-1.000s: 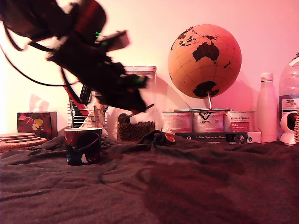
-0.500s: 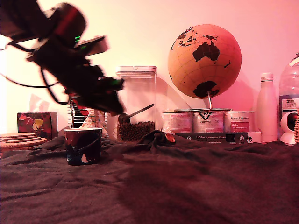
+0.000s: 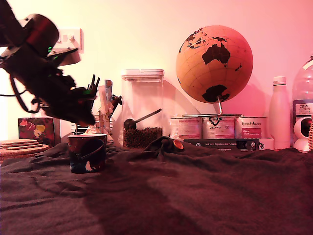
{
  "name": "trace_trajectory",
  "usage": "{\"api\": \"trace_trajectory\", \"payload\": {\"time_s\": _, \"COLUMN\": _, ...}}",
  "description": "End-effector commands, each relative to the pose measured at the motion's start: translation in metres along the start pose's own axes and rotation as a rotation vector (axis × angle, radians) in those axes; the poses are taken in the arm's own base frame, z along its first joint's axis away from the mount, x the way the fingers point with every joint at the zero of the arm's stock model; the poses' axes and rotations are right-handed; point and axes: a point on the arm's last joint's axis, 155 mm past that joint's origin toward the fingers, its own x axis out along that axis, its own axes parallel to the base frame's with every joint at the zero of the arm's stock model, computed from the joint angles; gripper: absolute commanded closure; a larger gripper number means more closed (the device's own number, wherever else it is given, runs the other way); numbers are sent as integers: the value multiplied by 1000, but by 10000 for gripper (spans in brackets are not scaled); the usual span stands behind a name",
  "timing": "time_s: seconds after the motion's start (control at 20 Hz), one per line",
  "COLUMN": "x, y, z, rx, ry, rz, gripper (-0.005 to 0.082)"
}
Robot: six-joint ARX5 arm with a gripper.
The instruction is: Pick up the coffee capsules on the table and drop them inside the coffee cup
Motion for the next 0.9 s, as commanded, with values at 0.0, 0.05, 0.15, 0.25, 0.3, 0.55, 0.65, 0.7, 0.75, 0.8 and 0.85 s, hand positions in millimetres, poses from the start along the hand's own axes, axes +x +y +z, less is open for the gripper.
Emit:
{"api": "trace_trajectory", "payload": {"time_s": 0.0, "x": -5, "y": 0, "z": 3, "rx": -26, "ry": -9, "rz": -3, "gripper": 632}}
{"api": "trace_trajectory", "payload": {"time_s": 0.05, "x": -5, "y": -1, "z": 3, "rx": -29, "ry": -11, "rz": -10, "gripper": 632}}
{"api": "trace_trajectory", "payload": {"time_s": 0.15, "x": -5, "y": -2, "z": 4, "rx": -29, "ry": -14, "rz": -17, "gripper": 632}}
{"api": "trace_trajectory", "payload": {"time_s": 0.25, "x": -5, "y": -2, "z": 4, "rx": -29, "ry": -13, "rz": -18, "gripper": 632}}
{"api": "trace_trajectory", "payload": {"time_s": 0.3, "x": -5, "y": -2, "z": 4, "rx": -31, "ry": -13, "rz": -18, "gripper": 632}}
{"api": "trace_trajectory", "payload": {"time_s": 0.55, "x": -5, "y": -1, "z": 2, "rx": -66, "ry": -3, "rz": -17, "gripper": 618}}
{"api": "trace_trajectory", "payload": {"time_s": 0.65, "x": -5, "y": -2, "z": 0, "rx": -69, "ry": 2, "rz": -17, "gripper": 553}}
{"api": "trace_trajectory", "payload": {"time_s": 0.7, "x": -5, "y": -2, "z": 0, "rx": -69, "ry": 4, "rz": -18, "gripper": 465}}
{"api": "trace_trajectory", "payload": {"time_s": 0.75, "x": -5, "y": -2, "z": -1, "rx": -71, "ry": 8, "rz": -18, "gripper": 379}}
{"api": "trace_trajectory", "payload": {"time_s": 0.8, "x": -5, "y": -2, "z": -2, "rx": -72, "ry": 12, "rz": -18, "gripper": 316}}
{"api": "trace_trajectory", "payload": {"time_s": 0.85, "x": -5, "y": -2, "z": -3, "rx": -72, "ry": 15, "rz": -18, "gripper": 290}}
